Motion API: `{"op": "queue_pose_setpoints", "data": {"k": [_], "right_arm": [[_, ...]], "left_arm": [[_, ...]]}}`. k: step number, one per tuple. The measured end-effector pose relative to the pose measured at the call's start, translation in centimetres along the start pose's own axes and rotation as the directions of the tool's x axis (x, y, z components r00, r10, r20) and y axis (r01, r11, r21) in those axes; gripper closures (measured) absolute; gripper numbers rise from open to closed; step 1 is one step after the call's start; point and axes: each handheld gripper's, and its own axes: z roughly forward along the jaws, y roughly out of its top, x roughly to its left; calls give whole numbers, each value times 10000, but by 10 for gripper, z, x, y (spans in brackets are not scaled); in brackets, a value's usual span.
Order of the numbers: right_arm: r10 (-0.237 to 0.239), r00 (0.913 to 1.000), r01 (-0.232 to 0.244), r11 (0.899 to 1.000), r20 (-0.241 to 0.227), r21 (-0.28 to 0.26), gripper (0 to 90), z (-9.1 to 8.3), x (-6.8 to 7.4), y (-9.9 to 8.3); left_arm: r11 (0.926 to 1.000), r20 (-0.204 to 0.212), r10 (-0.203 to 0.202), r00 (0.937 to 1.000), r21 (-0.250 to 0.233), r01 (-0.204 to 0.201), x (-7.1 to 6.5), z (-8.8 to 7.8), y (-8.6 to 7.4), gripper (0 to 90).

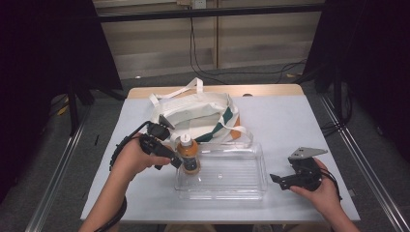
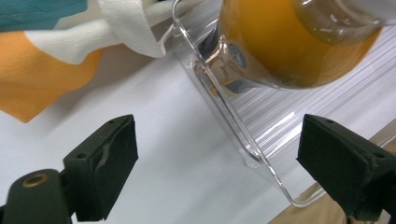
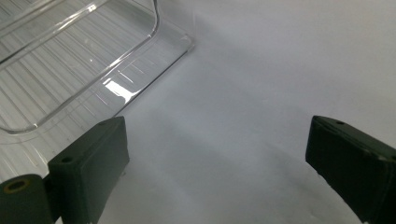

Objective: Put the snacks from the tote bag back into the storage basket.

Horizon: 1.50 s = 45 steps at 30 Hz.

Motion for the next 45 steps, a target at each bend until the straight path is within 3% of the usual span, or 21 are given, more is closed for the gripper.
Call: {"op": "queue_pose_setpoints", "data": {"k": [9, 24, 32, 45], "right_arm": [[177, 9998, -177, 9998, -7, 28, 56, -3, -1, -4], [48, 10000, -48, 10000, 34, 13, 56, -4, -2, -5], [80, 10000, -80, 10000, 23, 38, 56, -5, -2, -5], [-20, 10000, 20, 10000, 30, 32, 56, -4, -2, -5]], "left_arm": [[10000, -13, -69, 10000, -61, 68, 5, -1, -2, 120], [9994, -12, -294, 9996, -205, 294, 15, 2, -10, 120], [9948, -24, -840, 9965, -581, 838, 20, 6, -18, 120], [9939, -285, -879, 9957, -688, 857, 31, 14, -28, 120]]}}
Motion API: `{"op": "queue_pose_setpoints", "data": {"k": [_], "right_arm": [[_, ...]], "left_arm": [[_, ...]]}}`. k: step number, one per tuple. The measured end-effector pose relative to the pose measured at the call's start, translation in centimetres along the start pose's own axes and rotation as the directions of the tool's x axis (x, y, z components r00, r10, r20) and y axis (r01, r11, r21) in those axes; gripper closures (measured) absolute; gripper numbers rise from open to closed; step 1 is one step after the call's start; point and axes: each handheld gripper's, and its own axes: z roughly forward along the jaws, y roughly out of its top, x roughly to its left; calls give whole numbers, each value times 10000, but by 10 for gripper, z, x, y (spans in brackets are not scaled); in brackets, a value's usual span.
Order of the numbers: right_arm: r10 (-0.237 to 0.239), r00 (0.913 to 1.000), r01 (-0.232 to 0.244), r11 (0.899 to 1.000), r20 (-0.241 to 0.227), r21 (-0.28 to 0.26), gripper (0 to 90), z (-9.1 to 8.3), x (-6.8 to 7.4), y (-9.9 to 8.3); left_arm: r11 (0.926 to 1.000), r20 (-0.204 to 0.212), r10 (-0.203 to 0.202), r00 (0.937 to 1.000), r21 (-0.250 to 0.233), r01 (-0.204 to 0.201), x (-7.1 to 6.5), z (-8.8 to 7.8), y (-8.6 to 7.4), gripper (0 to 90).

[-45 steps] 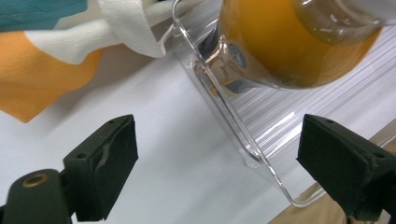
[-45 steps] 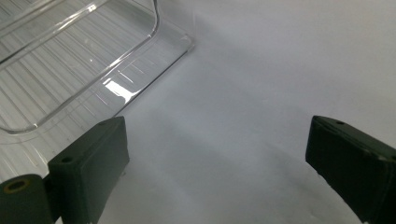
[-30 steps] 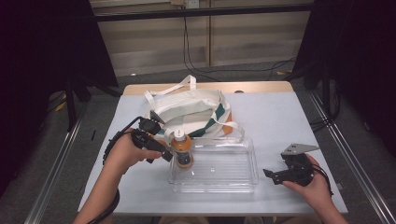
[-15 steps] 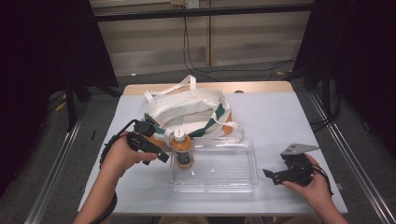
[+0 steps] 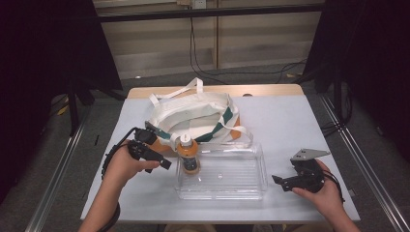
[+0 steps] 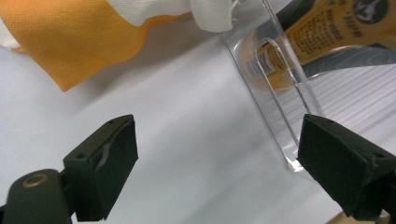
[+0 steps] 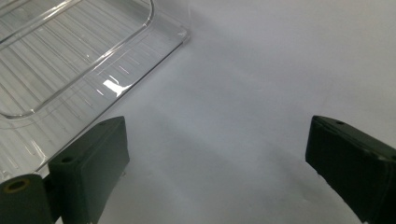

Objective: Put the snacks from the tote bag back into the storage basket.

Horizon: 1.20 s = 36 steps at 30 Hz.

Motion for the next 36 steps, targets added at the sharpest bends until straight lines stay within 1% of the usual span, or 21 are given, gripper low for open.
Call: {"op": "queue_pose_setpoints", "data": {"k": [5, 6, 7, 9, 11, 14, 15, 17, 18, 20, 22, 23, 24, 25, 26, 27, 29, 30, 32, 35, 36], "right_arm": [[30, 10000, -30, 10000, 16, 33, 56, 0, 1, 0], [64, 10000, -64, 10000, 12, 29, 56, -1, 1, 0], [54, 10000, -54, 10000, 18, 23, 56, -1, 0, 0], [64, 10000, -64, 10000, 22, 12, 56, -1, 0, 0], [63, 10000, -63, 10000, 43, -2, 56, -1, 0, 0], [50, 10000, -50, 10000, 46, 15, 56, -1, 0, 0], [30, 10000, -30, 10000, 41, 2, 56, -1, 0, 0], [23, 10000, -23, 10000, 45, 17, 57, -1, 0, 0], [25, 10000, -25, 10000, 45, 10, 57, -1, 0, 0], [17, 10000, -17, 10000, 23, 18, 57, -1, 0, 0], [22, 10000, -22, 10000, 27, 0, 57, -1, 0, 0], [28, 10000, -28, 10000, 40, -12, 57, -1, 0, 0], [29, 10000, -29, 10000, 53, -22, 56, -2, 0, 0], [52, 10000, -52, 10000, 53, -14, 57, -2, 0, 0], [43, 10000, -43, 10000, 57, -18, 57, -2, 0, 0], [27, 10000, -27, 10000, 76, -15, 57, -2, 0, 0], [38, 10000, -38, 10000, 63, 9, 57, -1, 0, 0], [18, 10000, -19, 10000, 71, 24, 57, -1, 0, 0], [10, 10000, -11, 10000, 70, 23, 57, -1, 0, 0], [12, 9999, -12, 10000, 113, 29, 57, -2, 1, 0], [46, 9999, -47, 10000, 165, 44, 57, -3, 1, 0]], "left_arm": [[9999, -5, -93, 10000, -63, 93, 3, 5, -5, 120], [10000, 42, -24, 10000, -3, 24, 3, 5, -6, 120], [9999, 16, -71, 10000, -111, 71, 3, 7, -7, 120], [9998, 2, -139, 9999, -145, 139, 4, 8, -8, 120], [9998, 7, -68, 10000, -169, 68, 6, 9, -9, 120], [9993, -18, -233, 9997, -282, 233, 6, 11, -12, 120], [9997, -1, -141, 9999, -189, 141, 7, 10, -12, 120], [9993, 43, -199, 9998, -301, 200, 7, 12, -13, 120], [9990, -30, -256, 9997, -356, 254, 8, 12, -14, 120], [9988, 2, -221, 9998, -428, 221, 9, 13, -15, 120], [9980, -36, -339, 9994, -528, 336, 9, 15, -17, 120], [9983, -26, -250, 9997, -523, 248, 10, 15, -18, 121], [9979, -38, -328, 9995, -568, 325, 10, 16, -19, 120], [9982, -46, -266, 9996, -534, 264, 10, 17, -20, 120], [9979, -24, -327, 9995, -562, 325, 10, 17, -21, 121], [9980, -16, -268, 9996, -574, 267, 11, 18, -21, 120], [9980, -17, -296, 9996, -552, 294, 11, 19, -22, 120], [9972, -31, -370, 9993, -647, 367, 11, 21, -24, 120], [9971, -62, -327, 9994, -685, 322, 11, 22, -25, 120], [9969, 27, -318, 9995, -721, 319, 11, 25, -26, 120], [9971, -30, -237, 9997, -717, 235, 12, 26, -28, 120]]}}
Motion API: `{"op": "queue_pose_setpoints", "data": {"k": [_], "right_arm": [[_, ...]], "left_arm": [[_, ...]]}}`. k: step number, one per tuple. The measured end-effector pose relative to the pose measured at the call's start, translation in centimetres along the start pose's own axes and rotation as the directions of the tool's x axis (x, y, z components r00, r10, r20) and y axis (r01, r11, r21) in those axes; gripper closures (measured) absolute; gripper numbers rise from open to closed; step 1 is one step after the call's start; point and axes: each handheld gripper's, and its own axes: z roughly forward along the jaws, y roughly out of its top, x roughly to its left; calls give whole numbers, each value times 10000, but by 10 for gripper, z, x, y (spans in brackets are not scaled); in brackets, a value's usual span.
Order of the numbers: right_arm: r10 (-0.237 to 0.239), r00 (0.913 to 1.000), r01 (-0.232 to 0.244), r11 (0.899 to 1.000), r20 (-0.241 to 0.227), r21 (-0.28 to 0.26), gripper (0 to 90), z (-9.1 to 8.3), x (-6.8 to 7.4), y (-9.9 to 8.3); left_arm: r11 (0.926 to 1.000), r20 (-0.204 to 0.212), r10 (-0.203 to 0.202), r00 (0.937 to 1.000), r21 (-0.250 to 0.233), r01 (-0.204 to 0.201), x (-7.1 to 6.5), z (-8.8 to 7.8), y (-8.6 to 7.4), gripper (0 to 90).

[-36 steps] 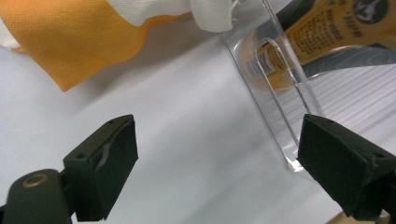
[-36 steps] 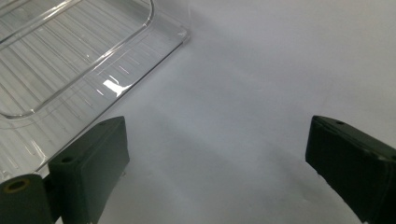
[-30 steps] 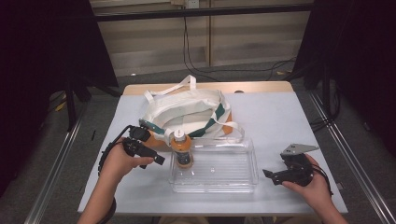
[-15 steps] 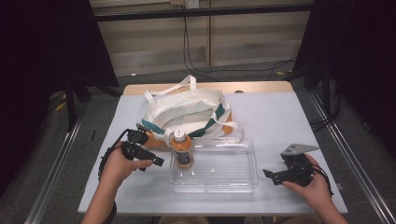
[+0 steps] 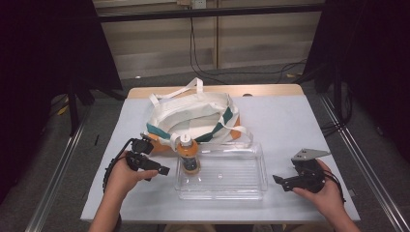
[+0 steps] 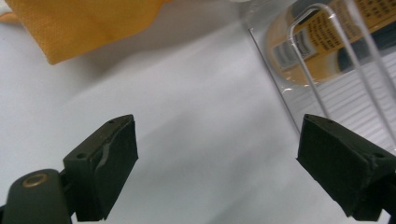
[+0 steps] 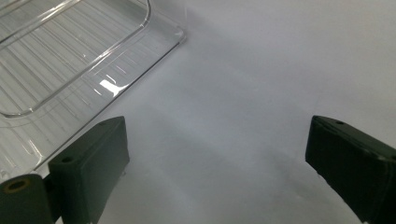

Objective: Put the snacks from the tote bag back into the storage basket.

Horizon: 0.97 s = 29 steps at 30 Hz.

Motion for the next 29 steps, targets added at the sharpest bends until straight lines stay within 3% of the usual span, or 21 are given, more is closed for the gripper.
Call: {"op": "queue_pose_setpoints", "data": {"k": [2, 5, 13, 17, 29], "right_arm": [[11, 10000, -11, 10000, -6, -33, 56, -1, 0, 0], [-69, 10000, 69, 9999, -31, -87, 57, 0, 0, 0], [-12, 10000, 12, 10000, -12, 19, 57, 0, 2, 0], [-22, 10000, 22, 10000, -24, 7, 57, 0, 2, 0], [-59, 9999, 60, 10000, 105, -56, 57, -2, 1, 0]], "left_arm": [[9999, 73, -78, 9999, -73, 79, 0, 3, -2, 120], [10000, -210, 1, 9998, -36, -1, 0, 7, -5, 120], [9997, 82, -131, 9999, -227, 133, 2, 12, -10, 120], [9993, -189, -151, 9997, -344, 144, 3, 16, -13, 120], [9940, -184, -164, 9997, -1086, 143, 5, 11, -15, 122]]}}
